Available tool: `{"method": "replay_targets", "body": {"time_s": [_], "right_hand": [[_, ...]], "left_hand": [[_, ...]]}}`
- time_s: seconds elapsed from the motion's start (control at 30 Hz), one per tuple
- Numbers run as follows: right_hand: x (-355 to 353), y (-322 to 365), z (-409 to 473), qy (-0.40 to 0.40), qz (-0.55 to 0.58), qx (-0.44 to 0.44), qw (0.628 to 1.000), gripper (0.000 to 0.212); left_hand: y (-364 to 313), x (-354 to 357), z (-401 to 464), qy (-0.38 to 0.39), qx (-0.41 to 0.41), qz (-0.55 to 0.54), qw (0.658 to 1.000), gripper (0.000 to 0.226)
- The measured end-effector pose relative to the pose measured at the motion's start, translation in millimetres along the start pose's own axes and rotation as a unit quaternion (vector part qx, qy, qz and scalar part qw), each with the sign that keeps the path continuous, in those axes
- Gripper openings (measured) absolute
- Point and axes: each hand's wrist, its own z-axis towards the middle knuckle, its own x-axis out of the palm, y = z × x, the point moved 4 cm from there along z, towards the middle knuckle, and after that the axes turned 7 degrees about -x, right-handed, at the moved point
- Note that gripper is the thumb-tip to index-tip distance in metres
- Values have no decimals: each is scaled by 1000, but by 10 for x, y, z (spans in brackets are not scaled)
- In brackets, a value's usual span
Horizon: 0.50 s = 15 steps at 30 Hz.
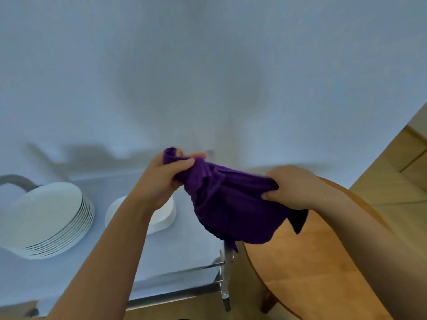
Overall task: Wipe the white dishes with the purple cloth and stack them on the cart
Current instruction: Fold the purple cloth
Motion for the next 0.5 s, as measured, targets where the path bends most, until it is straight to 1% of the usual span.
{"method": "replay_targets", "body": {"time_s": [0.03, 0.07, 0.1, 0.13, 0.17, 0.2, 0.23, 0.27, 0.3, 0.33, 0.37, 0.4, 0.43, 0.47, 0.5], "right_hand": [[14, -49, 15, 8, 21, 19, 1000, 28], [31, -99, 19, -1, 64, 38, 997, 31], [35, -142, 12, -30, 118, 53, 991, 35], [26, -180, -5, -82, 182, 66, 978, 38], [-2, -198, -37, -147, 259, 74, 952, 40], [-45, -205, -63, -207, 331, 74, 918, 40], [-91, -193, -74, -242, 374, 67, 893, 43], [-130, -161, -65, -250, 386, 56, 887, 47], [-169, -110, -46, -241, 373, 45, 895, 50], [-208, -65, -23, -234, 349, 35, 907, 51], [-251, -41, -8, -238, 328, 33, 914, 50], [-295, -49, -3, -247, 314, 37, 916, 49], [-331, -77, -15, -256, 307, 43, 916, 47], [-347, -121, -33, -253, 295, 51, 920, 45], [-344, -159, -57, -236, 271, 57, 932, 44]], "left_hand": [[0, -40, 1, 19, -17, -64, 998, 25], [9, -69, -8, 36, -33, -101, 994, 22], [25, -89, -18, 54, -44, -120, 990, 21], [41, -97, -23, 76, -50, -136, 986, 20], [54, -94, -27, 100, -56, -145, 983, 19], [55, -74, -34, 123, -69, -135, 981, 20], [54, -30, -37, 141, -86, -79, 983, 27], [75, 15, -31, 151, -98, 36, 983, 36], [115, 58, -10, 149, -100, 201, 963, 42], [152, 116, 20, 132, -87, 375, 914, 40], [177, 169, 63, 103, -47, 511, 852, 32], [166, 227, 88, 72, 6, 597, 799, 24], [144, 254, 91, 36, 54, 633, 771, 24], [126, 231, 94, -4, 90, 637, 766, 28], [95, 172, 95, -45, 114, 619, 776, 29]]}}
